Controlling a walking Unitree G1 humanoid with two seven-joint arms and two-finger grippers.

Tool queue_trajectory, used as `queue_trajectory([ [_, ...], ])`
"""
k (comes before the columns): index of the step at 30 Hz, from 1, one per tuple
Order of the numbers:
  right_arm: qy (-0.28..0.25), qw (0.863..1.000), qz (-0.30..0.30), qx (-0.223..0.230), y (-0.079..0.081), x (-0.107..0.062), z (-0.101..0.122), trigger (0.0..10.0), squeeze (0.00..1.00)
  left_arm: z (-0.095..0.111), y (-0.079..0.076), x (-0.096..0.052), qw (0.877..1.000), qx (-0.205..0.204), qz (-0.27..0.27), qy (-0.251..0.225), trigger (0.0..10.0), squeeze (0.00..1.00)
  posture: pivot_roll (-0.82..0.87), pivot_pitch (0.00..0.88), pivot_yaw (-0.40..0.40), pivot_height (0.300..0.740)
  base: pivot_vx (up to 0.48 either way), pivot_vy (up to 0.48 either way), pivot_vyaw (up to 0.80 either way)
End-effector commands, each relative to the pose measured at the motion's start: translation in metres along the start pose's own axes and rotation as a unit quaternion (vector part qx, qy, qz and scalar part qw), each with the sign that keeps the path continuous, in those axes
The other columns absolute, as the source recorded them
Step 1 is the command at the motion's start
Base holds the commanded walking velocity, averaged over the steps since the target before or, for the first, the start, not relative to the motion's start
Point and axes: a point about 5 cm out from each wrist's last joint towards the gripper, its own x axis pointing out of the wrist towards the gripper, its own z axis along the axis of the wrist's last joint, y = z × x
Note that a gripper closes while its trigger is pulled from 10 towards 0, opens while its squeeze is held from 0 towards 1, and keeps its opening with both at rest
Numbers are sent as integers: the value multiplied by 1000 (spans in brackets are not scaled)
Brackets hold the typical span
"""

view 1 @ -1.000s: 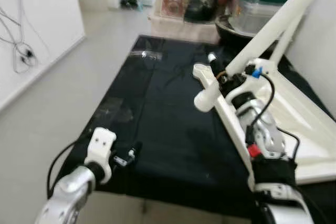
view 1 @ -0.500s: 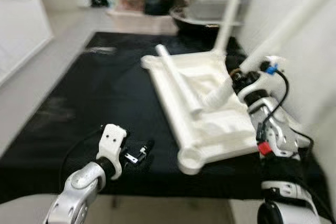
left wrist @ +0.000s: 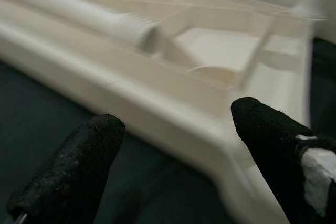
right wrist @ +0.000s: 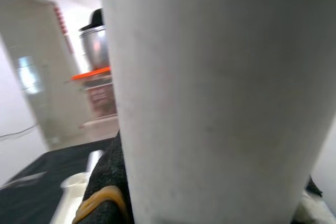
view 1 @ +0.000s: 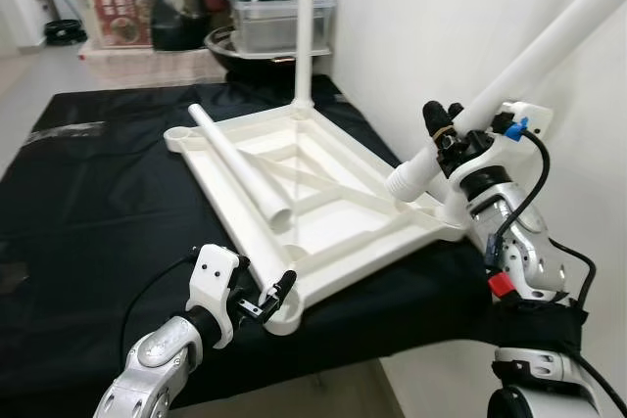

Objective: Building children table

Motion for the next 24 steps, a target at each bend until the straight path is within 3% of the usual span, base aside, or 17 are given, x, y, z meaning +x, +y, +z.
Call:
queue_trajectory([
  [1, 2, 1000, 13, 4, 8, 0, -1, 0, 0, 0, 1, -2, 1000, -2, 1, 4, 10000, 0, 54, 0, -111, 740, 0, 480, 0],
  [4, 4, 1000, 13, 6, 9, 0, -2, 0, 0, -1, 0, -3, 1000, -2, 1, 4, 10000, 0, 54, 0, -111, 740, 0, 480, 0],
  [24, 12, 1000, 2, 9, 4, -4, -3, 0, 0, 0, -4, -5, 1000, -6, -5, -7, 10000, 0, 58, 0, -111, 740, 0, 0, 0],
])
